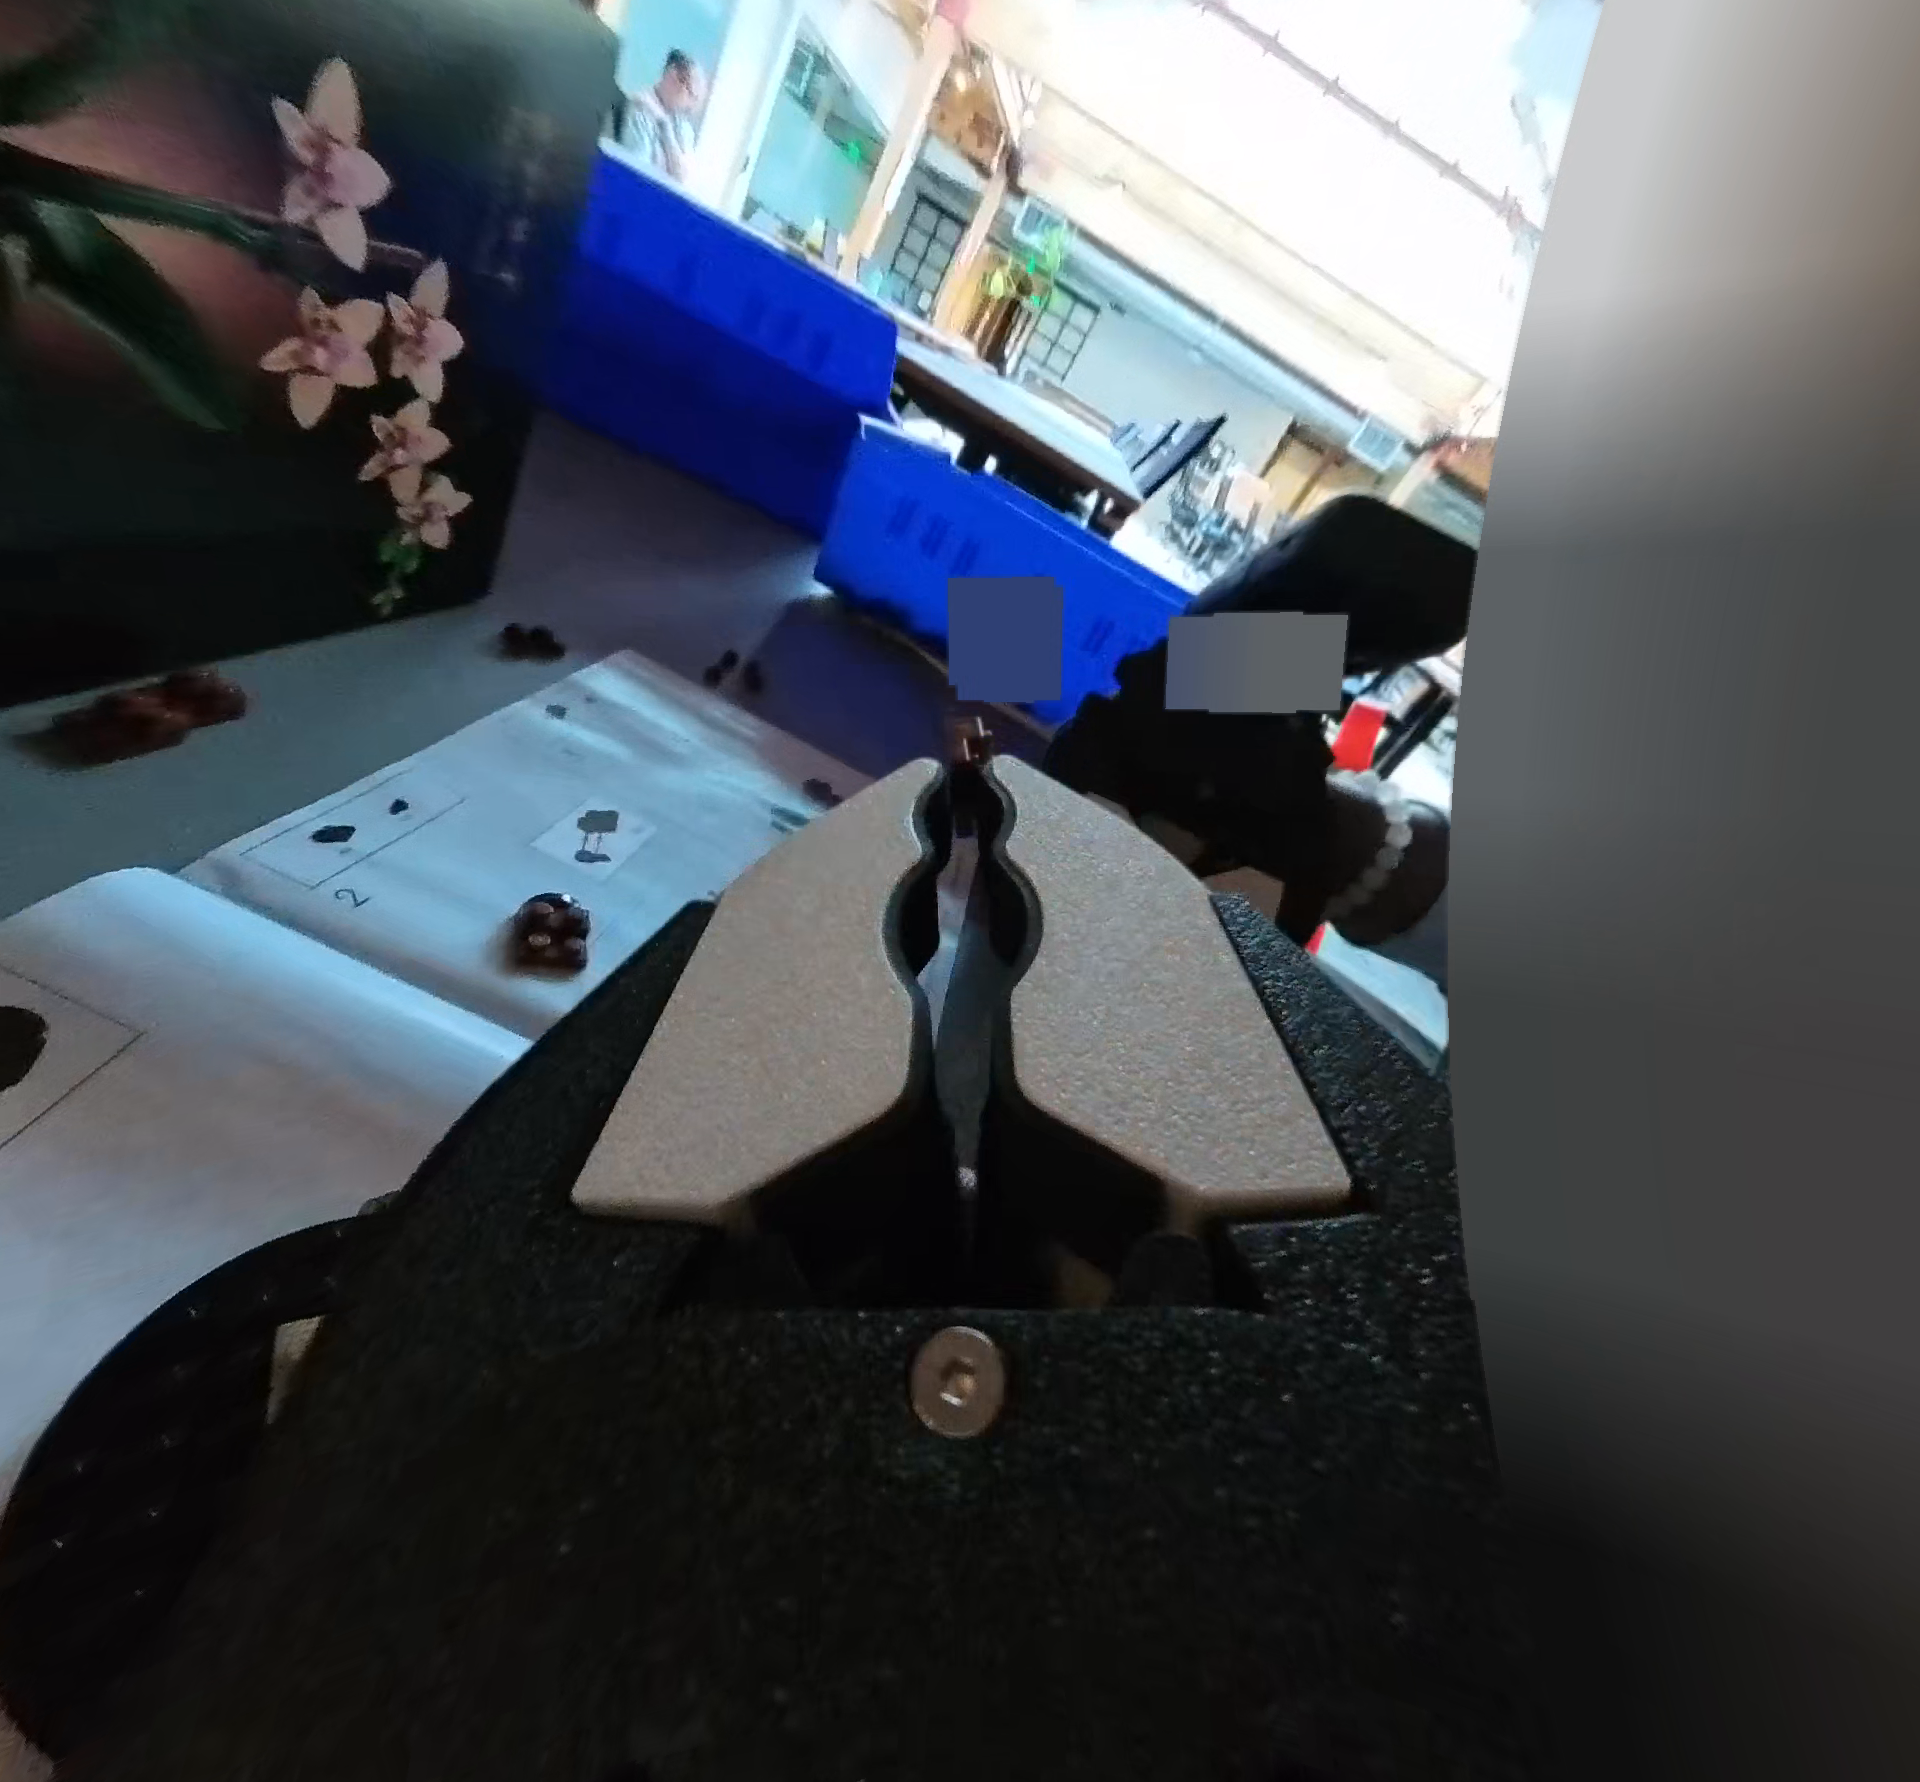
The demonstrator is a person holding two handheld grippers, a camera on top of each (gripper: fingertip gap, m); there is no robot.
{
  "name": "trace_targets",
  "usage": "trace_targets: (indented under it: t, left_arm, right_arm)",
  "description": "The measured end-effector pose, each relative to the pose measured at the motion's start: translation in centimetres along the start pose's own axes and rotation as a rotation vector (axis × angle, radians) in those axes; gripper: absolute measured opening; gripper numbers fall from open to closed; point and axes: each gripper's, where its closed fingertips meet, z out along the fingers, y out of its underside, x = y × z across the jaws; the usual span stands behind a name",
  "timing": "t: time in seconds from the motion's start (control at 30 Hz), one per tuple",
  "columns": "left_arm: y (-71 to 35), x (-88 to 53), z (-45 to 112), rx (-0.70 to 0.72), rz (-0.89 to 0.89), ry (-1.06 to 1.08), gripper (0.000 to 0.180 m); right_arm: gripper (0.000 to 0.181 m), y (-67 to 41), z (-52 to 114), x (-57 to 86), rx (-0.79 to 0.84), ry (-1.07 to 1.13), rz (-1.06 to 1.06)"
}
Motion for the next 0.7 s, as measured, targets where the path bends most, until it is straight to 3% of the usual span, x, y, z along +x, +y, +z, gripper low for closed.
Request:
trace_targets:
  t: [0.1,0.23,0.47,0.57,0.7]
  left_arm:
    - [0.1,0.1,0.1,-0.002,-0.01,0.016,0.003]
    - [-0.1,0.1,0.0,0.015,-0.026,0.032,0.002]
    - [0.1,0.3,0.2,0.006,-0.019,0.04,0.002]
    - [0.1,0.2,0.4,0.004,-0.027,0.044,0.002]
    - [0.2,0.2,0.5,0.0,-0.03,0.051,0.003]
  right_arm:
    - [0.02,-1.1,0.5,-0.1,0.019,-0.012,0.049]
    - [0.022,0.4,1.8,0.0,-0.111,0.009,0.019]
    - [0.014,-0.1,0.4,1.9,-0.069,0.074,0.019]
    - [0.014,0.7,-2.5,5.8,-0.038,0.211,0.052]
    - [0.014,2.8,-4.8,10.5,-0.14,0.463,-0.146]
